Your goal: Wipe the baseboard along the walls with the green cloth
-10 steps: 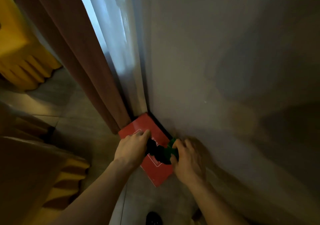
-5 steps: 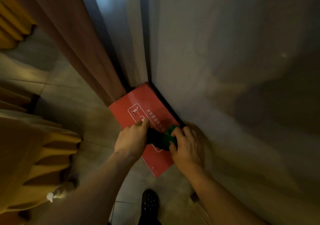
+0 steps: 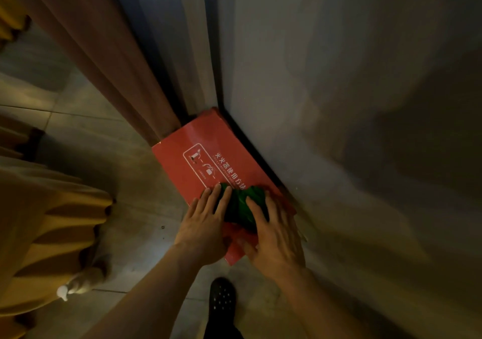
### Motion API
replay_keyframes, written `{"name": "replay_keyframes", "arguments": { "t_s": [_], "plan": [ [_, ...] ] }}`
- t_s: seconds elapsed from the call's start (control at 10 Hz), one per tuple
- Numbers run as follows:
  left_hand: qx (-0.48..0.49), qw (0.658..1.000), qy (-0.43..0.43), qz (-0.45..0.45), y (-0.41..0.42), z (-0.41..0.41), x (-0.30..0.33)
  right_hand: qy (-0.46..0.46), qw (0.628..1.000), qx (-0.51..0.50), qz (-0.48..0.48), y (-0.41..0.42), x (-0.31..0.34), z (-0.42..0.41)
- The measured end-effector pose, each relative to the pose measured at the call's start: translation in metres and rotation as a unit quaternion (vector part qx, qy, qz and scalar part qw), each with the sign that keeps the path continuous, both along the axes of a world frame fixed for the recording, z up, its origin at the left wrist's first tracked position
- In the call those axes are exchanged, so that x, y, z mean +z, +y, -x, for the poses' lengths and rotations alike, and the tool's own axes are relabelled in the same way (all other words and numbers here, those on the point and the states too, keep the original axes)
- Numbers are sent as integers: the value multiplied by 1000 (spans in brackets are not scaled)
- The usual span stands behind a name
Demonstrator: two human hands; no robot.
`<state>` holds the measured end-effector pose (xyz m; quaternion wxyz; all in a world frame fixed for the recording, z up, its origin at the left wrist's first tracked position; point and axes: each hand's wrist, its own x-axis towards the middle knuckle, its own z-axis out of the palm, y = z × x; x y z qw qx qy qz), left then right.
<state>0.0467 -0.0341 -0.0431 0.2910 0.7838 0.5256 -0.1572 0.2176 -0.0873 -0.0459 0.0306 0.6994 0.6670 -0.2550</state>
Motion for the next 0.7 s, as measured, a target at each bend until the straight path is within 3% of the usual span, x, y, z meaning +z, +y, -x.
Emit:
{"name": "replay_keyframes", "arguments": {
  "t_s": [0.2,0.5,0.7],
  "plan": [
    [0,1000,-4,-4,1,3,1,-73,997,15,4,1,-7,0],
    [-3,1000,3,-23,-7,7,0,-74,997,0,13,4,-7,2],
    [-14,998,-4,-60,-20,13,24,-80,997,2,-16,-4,26,3]
  ]
}}
